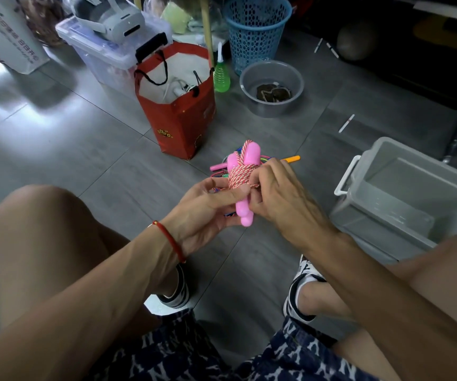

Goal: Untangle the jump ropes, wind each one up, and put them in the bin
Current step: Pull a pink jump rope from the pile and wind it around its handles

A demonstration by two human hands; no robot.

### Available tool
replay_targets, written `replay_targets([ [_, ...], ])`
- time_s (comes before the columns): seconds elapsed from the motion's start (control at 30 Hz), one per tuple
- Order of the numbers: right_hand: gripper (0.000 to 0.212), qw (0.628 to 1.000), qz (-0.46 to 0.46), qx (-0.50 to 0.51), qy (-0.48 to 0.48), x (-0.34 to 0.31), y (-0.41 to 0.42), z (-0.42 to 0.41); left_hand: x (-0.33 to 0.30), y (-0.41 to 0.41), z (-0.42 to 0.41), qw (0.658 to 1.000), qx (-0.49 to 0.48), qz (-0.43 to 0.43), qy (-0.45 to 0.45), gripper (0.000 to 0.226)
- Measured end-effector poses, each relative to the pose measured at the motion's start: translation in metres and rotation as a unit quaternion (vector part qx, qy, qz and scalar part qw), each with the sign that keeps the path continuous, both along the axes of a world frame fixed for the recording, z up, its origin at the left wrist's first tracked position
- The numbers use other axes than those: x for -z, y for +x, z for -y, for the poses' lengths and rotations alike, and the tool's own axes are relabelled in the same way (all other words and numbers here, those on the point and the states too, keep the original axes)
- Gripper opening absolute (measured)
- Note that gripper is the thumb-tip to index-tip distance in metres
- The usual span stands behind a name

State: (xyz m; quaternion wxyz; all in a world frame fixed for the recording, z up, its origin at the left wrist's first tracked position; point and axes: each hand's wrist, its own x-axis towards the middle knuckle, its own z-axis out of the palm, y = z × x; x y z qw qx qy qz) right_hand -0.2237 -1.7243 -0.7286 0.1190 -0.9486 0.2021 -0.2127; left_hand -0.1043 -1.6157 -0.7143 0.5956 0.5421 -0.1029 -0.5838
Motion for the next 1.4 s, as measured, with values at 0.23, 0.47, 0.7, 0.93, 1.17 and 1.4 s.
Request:
replay_targets([
  [0.23, 0.025, 0.991, 0.057, 0.025, 0.115, 0.008, -0.002, 0.006, -0.003, -0.008, 0.002, 0.998, -0.035, 0.059, -0.003, 0.018],
  [0.47, 0.007, 0.959, 0.135, 0.100, 0.229, 0.003, -0.005, -0.003, 0.000, -0.008, 0.007, 0.995, -0.067, 0.070, 0.007, 0.025],
  [0.7, 0.013, 0.924, 0.205, 0.152, 0.285, 0.002, -0.005, -0.011, -0.001, -0.010, 0.017, 0.991, -0.108, 0.071, 0.017, 0.050],
  [0.93, 0.014, 0.904, 0.215, 0.192, 0.317, 0.002, -0.003, -0.015, 0.002, -0.013, 0.018, 0.989, -0.121, 0.080, 0.019, 0.050],
  [1.17, 0.019, 0.944, 0.195, 0.121, 0.238, 0.005, 0.001, -0.008, 0.004, -0.007, 0.014, 0.988, -0.121, 0.093, 0.024, 0.048],
  [1.4, 0.013, 0.931, 0.235, 0.091, 0.264, 0.012, 0.004, -0.008, 0.005, -0.005, 0.013, 0.984, -0.146, 0.104, 0.014, 0.046],
])
